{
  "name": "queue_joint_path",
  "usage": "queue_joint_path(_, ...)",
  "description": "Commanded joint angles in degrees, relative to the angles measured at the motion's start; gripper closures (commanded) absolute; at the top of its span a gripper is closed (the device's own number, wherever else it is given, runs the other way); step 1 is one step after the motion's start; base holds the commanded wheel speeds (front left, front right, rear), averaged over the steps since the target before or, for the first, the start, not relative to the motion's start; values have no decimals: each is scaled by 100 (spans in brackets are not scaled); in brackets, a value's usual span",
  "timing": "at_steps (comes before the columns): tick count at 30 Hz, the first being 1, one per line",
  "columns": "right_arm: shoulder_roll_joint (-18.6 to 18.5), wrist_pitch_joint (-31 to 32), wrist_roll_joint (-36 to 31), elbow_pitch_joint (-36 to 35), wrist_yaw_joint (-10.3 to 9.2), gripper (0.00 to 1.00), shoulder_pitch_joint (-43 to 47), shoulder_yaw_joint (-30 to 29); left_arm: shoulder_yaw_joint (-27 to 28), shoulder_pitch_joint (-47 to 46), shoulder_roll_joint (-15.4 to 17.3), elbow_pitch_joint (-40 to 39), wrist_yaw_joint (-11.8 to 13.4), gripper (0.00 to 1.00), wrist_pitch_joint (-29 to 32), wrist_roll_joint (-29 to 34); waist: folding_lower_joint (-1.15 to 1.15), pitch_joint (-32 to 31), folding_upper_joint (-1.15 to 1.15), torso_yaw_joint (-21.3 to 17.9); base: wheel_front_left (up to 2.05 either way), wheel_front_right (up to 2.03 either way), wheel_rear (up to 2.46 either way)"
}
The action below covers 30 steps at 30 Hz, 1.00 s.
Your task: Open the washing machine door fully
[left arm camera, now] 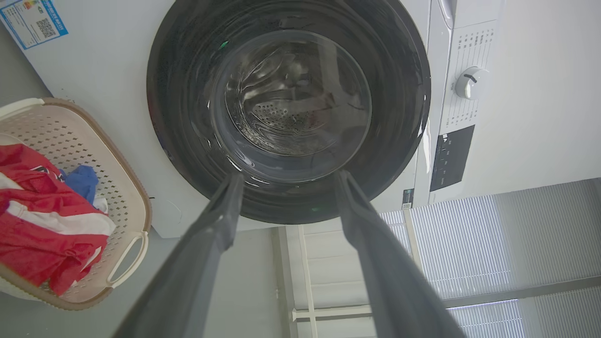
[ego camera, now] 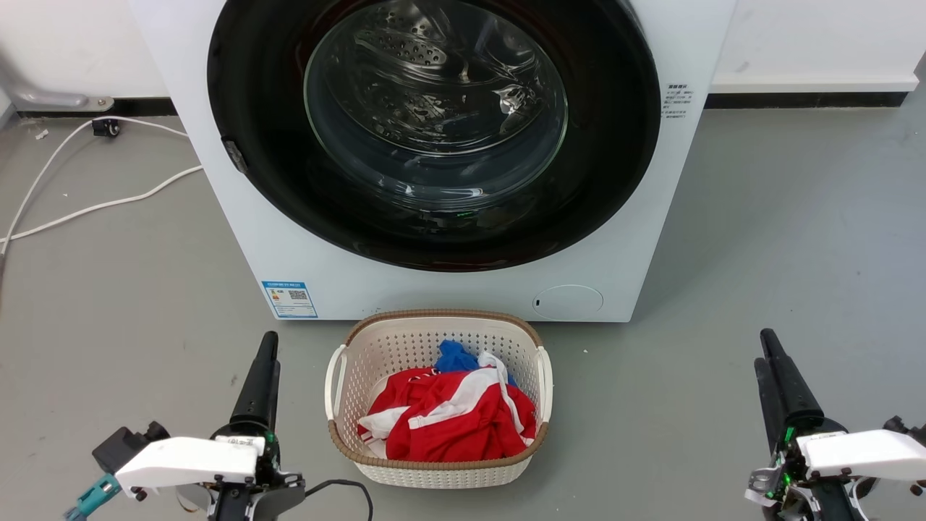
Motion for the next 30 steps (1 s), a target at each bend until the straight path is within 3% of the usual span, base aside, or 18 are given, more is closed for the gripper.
queue_joint_path(1,-64,-75,-347,-173,9,0,-52,28,-59,-147,52,-201,-7,0,-75,229,0,-1,0,3,0,0,0)
queue_joint_path(21,29,-310,-3259,-610,10,0,84,120,-345,-171,276,-397,-11,0,-513,2680,0,-6,0,5,0,0,0)
queue_joint_path(30,40,-279,-4060,-733,11,0,173,150,-437,-165,324,-273,25,0,-666,3646,0,-35,0,17,0,0,0)
